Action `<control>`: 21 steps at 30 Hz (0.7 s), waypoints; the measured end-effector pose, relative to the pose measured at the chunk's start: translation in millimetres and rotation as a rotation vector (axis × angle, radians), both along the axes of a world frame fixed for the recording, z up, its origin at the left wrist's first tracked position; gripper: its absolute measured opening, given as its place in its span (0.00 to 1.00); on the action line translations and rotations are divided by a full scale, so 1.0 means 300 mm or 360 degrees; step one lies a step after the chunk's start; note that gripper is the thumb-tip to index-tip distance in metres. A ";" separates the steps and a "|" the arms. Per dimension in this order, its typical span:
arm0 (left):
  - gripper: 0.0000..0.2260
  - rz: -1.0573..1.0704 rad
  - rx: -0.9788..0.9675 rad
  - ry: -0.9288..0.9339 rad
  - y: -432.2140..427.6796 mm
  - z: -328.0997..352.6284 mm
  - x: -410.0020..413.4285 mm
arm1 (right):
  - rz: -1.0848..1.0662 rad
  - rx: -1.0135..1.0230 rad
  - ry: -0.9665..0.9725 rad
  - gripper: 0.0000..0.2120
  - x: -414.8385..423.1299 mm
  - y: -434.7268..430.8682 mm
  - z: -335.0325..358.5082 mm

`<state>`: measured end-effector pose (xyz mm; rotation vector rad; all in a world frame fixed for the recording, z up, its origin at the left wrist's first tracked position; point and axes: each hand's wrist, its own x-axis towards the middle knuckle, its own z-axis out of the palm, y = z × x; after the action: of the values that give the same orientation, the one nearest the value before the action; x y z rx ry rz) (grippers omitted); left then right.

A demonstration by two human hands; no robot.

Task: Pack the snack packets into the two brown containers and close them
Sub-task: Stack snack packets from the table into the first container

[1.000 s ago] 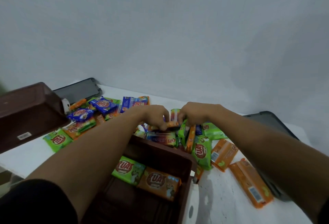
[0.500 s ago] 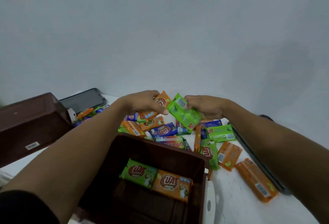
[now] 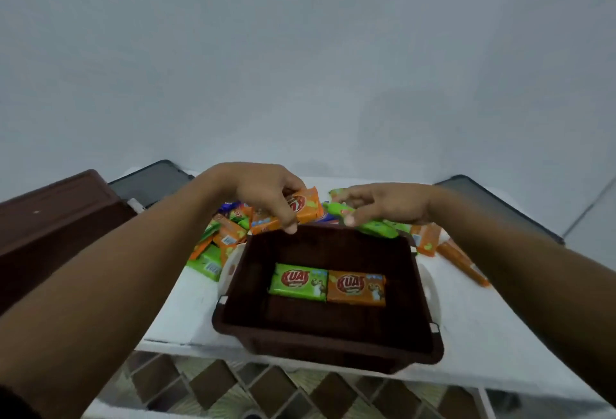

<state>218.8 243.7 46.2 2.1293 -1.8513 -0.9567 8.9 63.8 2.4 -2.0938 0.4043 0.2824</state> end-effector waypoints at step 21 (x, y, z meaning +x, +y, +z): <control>0.22 -0.0586 0.0728 -0.0694 0.061 -0.368 -0.282 | 0.0501 -0.1115 0.0697 0.22 -0.082 0.368 -0.256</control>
<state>134.3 262.1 -64.0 2.4585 -2.5060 -1.1529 -15.5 174.3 -74.4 -2.7884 0.4735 0.9007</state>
